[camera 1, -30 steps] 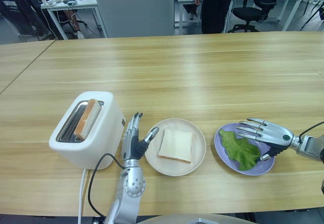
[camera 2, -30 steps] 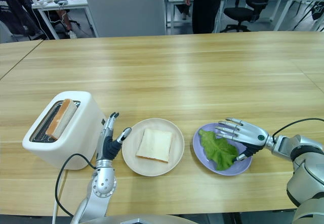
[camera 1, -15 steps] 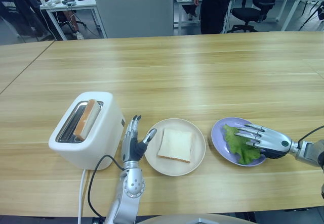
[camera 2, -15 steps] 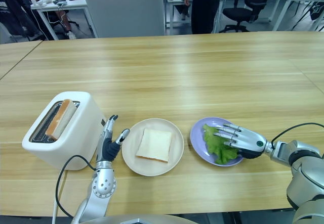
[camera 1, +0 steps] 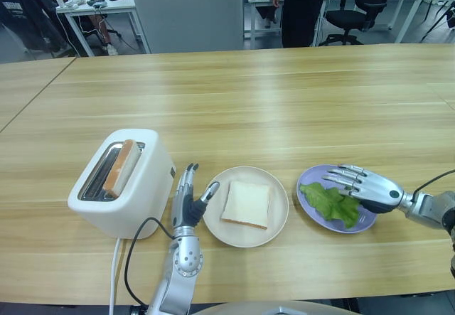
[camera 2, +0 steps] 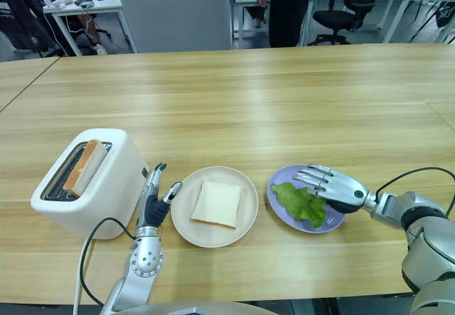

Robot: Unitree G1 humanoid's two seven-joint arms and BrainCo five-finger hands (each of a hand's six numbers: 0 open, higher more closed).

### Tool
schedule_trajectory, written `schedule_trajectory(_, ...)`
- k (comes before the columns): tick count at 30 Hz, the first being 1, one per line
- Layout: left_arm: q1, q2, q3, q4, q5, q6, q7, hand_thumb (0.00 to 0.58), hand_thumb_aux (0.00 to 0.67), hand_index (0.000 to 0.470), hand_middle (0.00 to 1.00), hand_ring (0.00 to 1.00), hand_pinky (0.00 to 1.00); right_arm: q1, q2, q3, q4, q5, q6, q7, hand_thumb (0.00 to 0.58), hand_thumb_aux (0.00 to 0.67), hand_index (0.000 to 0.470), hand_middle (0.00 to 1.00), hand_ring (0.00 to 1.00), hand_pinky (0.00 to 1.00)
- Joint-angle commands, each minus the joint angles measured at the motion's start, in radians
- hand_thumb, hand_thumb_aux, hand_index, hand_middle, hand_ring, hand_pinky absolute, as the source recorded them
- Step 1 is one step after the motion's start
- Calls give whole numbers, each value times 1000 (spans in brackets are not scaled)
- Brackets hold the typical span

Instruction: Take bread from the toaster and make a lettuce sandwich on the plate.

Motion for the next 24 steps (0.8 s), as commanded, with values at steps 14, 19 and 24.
schedule_trajectory(14, -36, 5, -14, 53, -4, -11, -10, 0, 0, 0, 0, 0, 0, 46, 53, -366, -394, 470, -199, 543, 580, 670, 460, 0, 0, 0)
schedule_trajectory(19, -47, 11, -18, 62, -2, -14, -11, 0, 0, 0, 0, 0, 0, 101, 187, -392, -482, 552, -173, 755, 580, 670, 460, 0, 0, 0)
schedule_trajectory(24, -45, 11, -18, 52, 2, -10, -8, 0, 0, 0, 0, 0, 0, 133, 298, -393, -499, 564, -147, 884, 580, 670, 460, 0, 0, 0)
